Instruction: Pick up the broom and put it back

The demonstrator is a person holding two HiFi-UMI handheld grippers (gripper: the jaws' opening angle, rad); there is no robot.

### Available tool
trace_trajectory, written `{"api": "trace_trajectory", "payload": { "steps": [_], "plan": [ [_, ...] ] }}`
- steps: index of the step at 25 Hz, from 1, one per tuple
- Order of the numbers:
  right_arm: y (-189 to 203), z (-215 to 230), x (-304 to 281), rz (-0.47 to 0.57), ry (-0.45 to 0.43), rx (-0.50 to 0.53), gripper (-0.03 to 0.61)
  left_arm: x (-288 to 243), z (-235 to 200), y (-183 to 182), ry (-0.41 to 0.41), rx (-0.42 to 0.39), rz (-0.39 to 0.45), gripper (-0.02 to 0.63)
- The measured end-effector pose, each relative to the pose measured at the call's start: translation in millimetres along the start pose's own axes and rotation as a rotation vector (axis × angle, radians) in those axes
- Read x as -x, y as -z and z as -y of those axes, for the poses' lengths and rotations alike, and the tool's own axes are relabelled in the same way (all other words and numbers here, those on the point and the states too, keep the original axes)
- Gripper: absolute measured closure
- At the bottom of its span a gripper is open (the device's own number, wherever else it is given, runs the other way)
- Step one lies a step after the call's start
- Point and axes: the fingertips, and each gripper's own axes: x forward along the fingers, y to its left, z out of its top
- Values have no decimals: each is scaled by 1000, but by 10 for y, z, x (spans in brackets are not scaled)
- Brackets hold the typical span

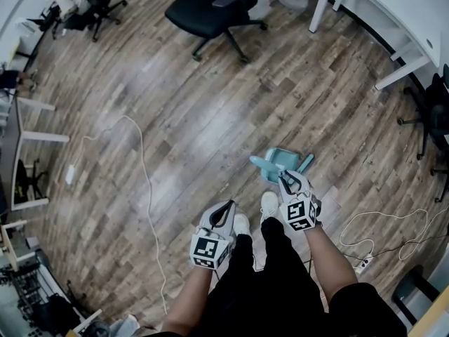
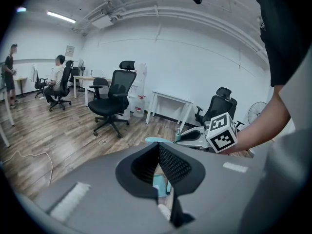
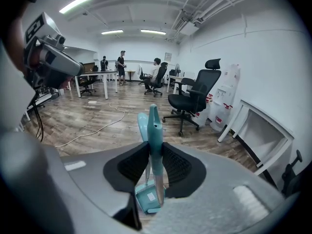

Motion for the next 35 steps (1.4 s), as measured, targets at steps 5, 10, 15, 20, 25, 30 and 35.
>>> {"api": "trace_trajectory", "payload": {
  "steps": [5,10,15,20,25,30,35],
  "plan": [
    [21,10,-11,9,-8,-53,480,2,29,10,4,-6,1,595],
    [55,8,56,-4,-5,-49,391,7,117,22,28,-19,-6,595],
    [-81,-42,255,32,20,-40,385,40,100,-118,55,-48,24,595],
    [-328,-141,588,83,46,-21,420,89,117,-359,91,-94,79,595],
    [-623,-183,932,163,93,-27,513,164,182,-534,126,-132,118,595],
    [-997,-149,1234,271,145,-89,575,331,232,-708,149,-153,171,595],
    [-1416,-13,1704,400,234,-149,575,478,386,-925,191,-188,209,595]
  ]
}}
